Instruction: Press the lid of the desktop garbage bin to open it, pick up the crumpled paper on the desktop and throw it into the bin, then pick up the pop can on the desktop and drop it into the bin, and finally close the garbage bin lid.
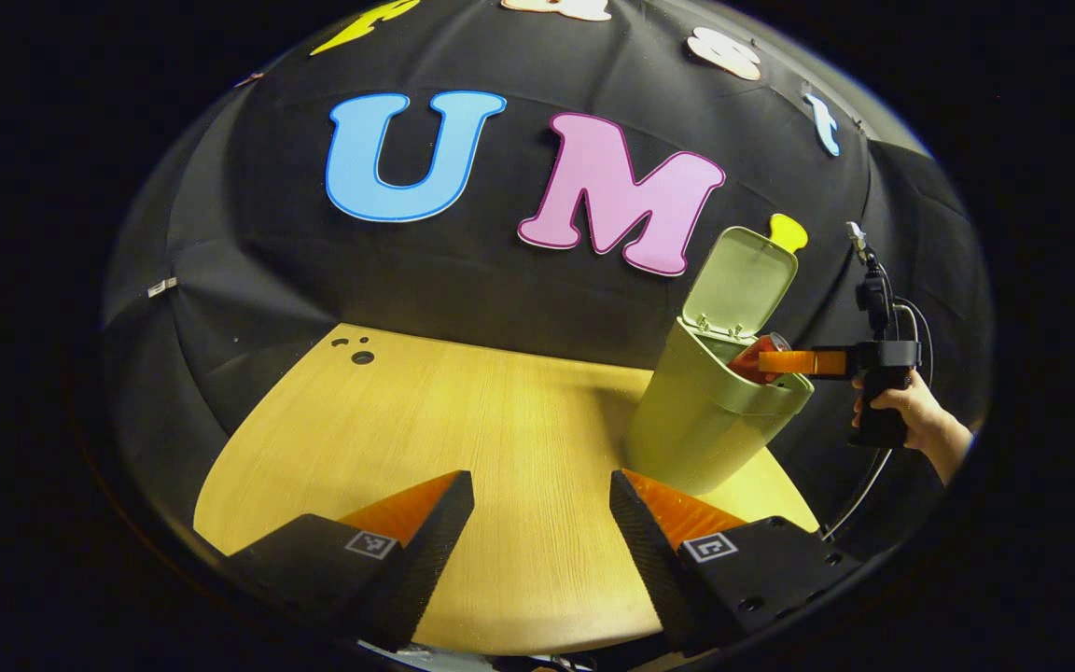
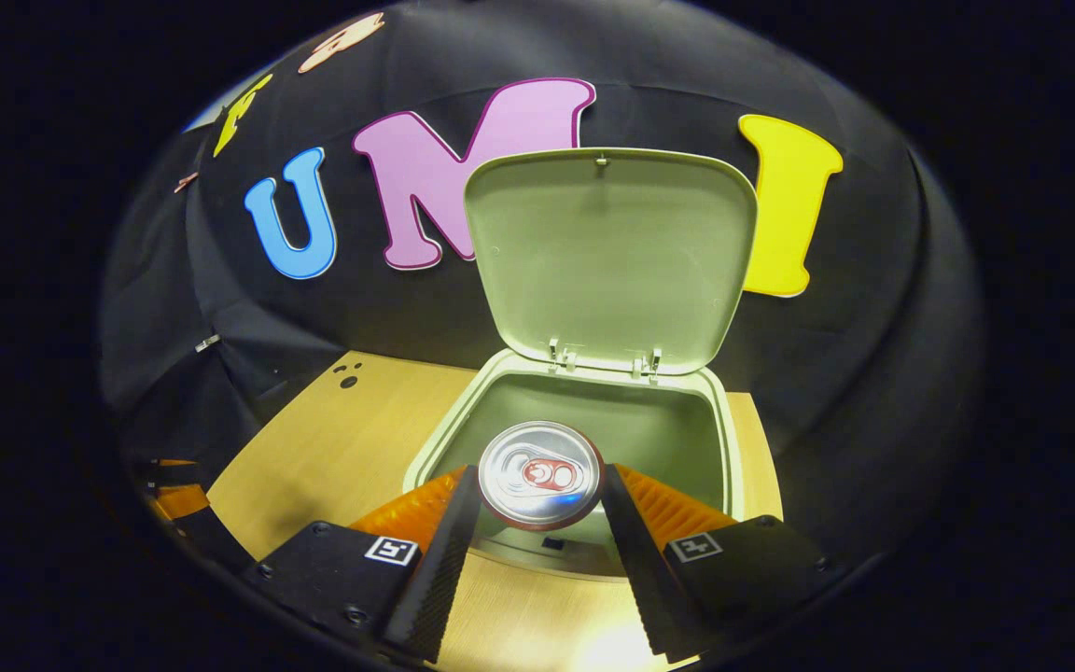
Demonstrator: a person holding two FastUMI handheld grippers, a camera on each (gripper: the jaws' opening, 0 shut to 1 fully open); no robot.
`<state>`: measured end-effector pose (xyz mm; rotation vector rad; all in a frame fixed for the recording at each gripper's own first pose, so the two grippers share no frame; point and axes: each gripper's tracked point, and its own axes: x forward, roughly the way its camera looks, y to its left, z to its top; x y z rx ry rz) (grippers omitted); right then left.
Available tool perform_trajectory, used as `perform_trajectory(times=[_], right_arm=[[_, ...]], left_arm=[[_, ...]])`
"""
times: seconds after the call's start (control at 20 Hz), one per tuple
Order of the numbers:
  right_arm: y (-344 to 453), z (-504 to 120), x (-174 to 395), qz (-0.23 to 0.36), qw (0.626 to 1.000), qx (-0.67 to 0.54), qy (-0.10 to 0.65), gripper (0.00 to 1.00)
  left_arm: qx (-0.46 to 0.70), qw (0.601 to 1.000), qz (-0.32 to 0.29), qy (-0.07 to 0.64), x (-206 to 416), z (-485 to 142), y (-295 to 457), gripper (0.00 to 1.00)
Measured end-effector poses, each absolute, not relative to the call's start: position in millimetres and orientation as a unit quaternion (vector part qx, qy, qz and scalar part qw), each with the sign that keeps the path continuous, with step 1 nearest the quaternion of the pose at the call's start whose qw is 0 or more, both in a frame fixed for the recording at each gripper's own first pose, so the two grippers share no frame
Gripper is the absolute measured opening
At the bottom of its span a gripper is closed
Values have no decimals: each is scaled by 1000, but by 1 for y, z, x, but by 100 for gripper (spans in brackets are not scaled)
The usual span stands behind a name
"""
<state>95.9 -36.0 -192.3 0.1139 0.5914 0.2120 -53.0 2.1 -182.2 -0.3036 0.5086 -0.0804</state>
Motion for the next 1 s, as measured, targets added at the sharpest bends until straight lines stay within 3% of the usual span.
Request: perform_trajectory(times=[0.05,0.7,0.75,0.85,1.0], right_arm=[[-37,-192,98,108,949,52,292,82],[-27,-197,103,125,942,82,302,83],[-28,-197,104,124,942,81,302,77],[-31,-195,104,119,944,76,299,88],[-33,-192,104,112,945,77,296,91]], left_arm=[[-150,956,-39,250,-52,-182,3,95],[-147,955,-36,254,-50,-184,4,95],[-147,955,-36,254,-50,-184,4,95],[-147,956,-37,253,-50,-183,5,95],[-146,956,-37,253,-50,-182,5,97]])
